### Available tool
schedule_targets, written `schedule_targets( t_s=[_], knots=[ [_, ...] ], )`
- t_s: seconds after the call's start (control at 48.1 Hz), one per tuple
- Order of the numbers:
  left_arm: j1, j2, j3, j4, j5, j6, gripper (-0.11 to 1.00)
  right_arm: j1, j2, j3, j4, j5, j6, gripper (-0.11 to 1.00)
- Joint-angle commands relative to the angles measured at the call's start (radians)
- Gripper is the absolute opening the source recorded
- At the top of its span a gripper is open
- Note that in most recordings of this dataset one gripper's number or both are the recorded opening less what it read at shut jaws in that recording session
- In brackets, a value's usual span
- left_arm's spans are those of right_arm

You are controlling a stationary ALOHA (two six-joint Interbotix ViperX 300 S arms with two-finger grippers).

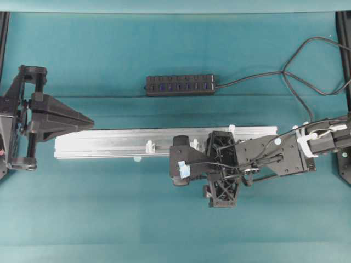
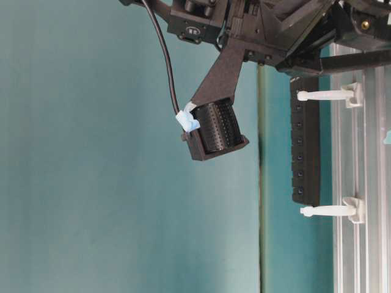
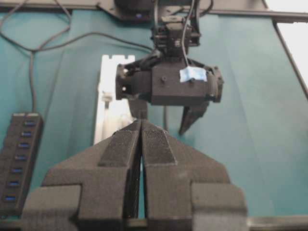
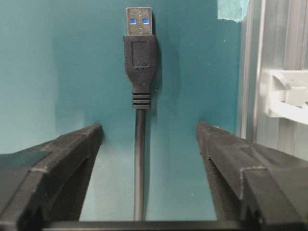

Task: Pass the USB cable through three rings with both arms.
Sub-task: 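Close the right gripper on the cable behind the USB-A plug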

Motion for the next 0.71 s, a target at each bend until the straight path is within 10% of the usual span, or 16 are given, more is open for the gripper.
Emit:
schedule_targets(
  t_s=[0.0, 0.374, 0.686],
  knots=[
    [-0.002, -0.002, -0.031, 0.003, -0.011, 0.000, 0.02, -0.002, 0.006, -0.008, -0.003, -0.006, 0.000, 0.35],
    [-0.002, -0.003, -0.034, 0.003, -0.012, 0.002, 0.02, -0.005, 0.011, -0.011, -0.006, 0.020, -0.028, -0.05],
    [-0.002, -0.002, -0.035, 0.003, -0.012, 0.002, 0.02, 0.000, 0.014, -0.018, -0.006, 0.043, -0.041, -0.08]
  ],
)
